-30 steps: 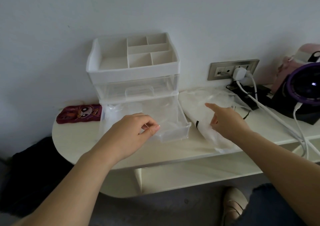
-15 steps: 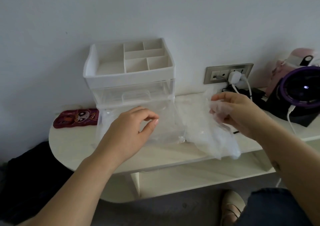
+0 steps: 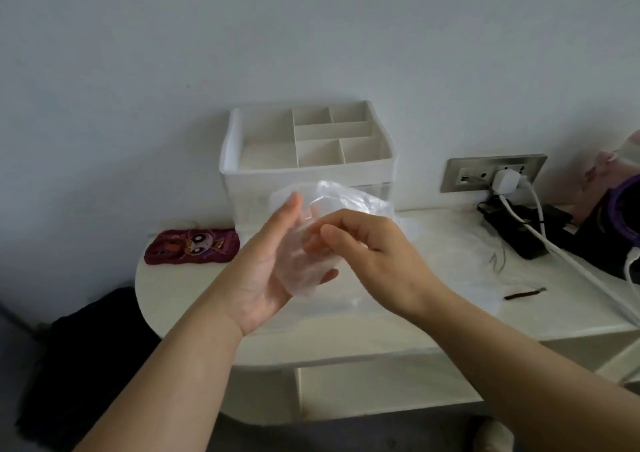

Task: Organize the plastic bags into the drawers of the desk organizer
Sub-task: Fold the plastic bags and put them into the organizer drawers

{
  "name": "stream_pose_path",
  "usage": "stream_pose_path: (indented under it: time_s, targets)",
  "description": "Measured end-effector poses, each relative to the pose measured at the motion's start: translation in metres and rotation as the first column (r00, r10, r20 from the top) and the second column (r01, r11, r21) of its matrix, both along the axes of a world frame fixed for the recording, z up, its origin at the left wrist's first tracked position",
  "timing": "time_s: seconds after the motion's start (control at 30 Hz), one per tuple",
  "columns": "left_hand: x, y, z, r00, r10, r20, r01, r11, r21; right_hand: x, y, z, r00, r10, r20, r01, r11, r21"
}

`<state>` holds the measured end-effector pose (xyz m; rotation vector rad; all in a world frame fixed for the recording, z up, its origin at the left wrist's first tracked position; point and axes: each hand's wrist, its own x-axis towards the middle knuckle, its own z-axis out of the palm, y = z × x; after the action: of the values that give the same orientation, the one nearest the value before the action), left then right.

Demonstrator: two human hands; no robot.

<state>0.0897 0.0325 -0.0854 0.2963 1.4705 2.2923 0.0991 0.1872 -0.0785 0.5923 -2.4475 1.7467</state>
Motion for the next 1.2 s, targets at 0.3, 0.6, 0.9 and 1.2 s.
stream_pose_path:
  time_s: [0.3, 0.6, 0.9, 1.2]
  targets:
    - [-0.013, -0.018, -0.004, 0.939, 0.283, 0.193, -0.211, 0.922, -0.326, -0.036, 0.002, -0.017, 0.992, -0.115, 0.056, 0.088, 0.932, 0.352]
    - [-0.016, -0.026, -0.005, 0.962, 0.273, 0.029, -0.209, 0.797, -0.566, -0.054, -0.002, -0.032, 0.991, 0.060, 0.120, -0.132, 0.595, 0.793]
    - [-0.007, -0.015, -0.006, 0.754, -0.082, -0.652, -0.632, 0.179, -0.754, -0.055, -0.007, -0.026, 0.991, 0.020, 0.132, -0.125, 0.490, 0.863]
    - [-0.030, -0.004, -0.019, 0.936, -0.302, -0.181, -0.176, 0.044, -0.983, -0.056, -0.013, -0.028, 0.995, 0.055, 0.078, -0.091, 0.288, 0.953]
